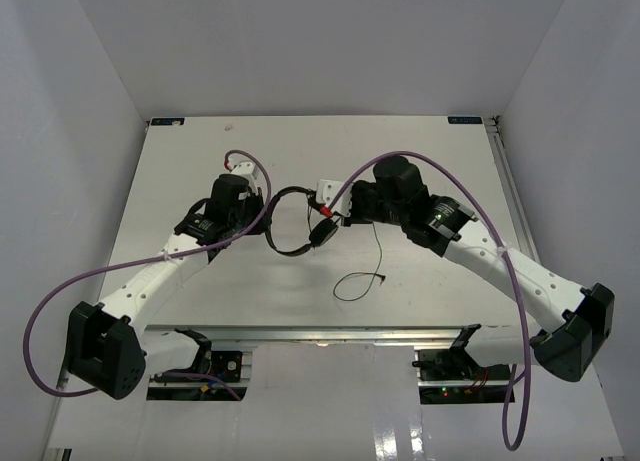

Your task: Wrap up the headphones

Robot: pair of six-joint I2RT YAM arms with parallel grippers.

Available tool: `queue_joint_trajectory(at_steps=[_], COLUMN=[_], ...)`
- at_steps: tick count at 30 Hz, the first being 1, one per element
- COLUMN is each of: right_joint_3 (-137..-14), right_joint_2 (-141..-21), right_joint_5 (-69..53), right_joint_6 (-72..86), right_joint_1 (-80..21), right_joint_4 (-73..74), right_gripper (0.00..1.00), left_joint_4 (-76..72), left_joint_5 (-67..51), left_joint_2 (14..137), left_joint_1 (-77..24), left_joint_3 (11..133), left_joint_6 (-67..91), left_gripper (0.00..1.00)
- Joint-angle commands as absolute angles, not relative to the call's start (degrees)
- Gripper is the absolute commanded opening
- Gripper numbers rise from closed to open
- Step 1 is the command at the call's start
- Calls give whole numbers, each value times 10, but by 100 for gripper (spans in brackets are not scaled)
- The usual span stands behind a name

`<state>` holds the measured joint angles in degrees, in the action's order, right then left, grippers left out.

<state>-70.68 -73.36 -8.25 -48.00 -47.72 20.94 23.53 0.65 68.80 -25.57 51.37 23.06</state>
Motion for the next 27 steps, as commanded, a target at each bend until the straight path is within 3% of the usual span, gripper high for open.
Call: queue_joint_trajectory(at_steps=[1,27], right_joint_3=[-666,-628], right_joint_2=[-679,-586], right_joint_5=[-151,-285], right_joint_6=[-477,-506], right_joint_1=[-463,-409], right_joint_4=[223,301], right_gripper=[8,8], left_joint_4=[201,194], left_joint_5=[-44,-79], left_joint_2=[668,674], left_joint_1=[-243,-156], left_joint_3=[552,585], left_joint_6=[323,460], left_gripper=[0,0])
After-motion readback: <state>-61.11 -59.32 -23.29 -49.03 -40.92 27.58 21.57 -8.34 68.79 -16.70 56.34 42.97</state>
